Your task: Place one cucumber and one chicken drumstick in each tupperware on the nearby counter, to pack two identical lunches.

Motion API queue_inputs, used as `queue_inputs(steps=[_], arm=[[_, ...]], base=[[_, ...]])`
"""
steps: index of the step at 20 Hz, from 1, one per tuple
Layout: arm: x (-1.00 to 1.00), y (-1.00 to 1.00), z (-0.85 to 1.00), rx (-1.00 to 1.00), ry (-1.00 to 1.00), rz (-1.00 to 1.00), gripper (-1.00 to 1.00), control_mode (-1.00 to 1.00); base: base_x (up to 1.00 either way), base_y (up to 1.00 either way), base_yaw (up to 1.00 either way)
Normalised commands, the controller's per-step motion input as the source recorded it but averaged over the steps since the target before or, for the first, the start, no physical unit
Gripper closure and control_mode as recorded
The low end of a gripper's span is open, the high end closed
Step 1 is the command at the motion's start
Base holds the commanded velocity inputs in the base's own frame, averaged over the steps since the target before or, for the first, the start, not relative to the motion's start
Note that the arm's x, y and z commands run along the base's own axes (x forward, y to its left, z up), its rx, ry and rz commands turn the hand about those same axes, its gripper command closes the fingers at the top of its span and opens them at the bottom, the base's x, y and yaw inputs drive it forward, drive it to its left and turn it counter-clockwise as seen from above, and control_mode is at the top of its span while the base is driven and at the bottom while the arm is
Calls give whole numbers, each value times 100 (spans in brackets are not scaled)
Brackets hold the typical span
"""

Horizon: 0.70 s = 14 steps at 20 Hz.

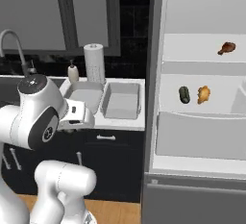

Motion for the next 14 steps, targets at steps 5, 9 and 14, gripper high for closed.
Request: queue_inputs(steps=[5, 9, 14], arm=[[0, 0, 0, 0, 0, 0, 100, 100], [0, 0, 0, 0, 0, 0, 100, 100], [42, 0, -9, 0, 0, 0, 100, -100]], base=[[79, 12, -4], [35, -3, 0], [18, 0, 0]])
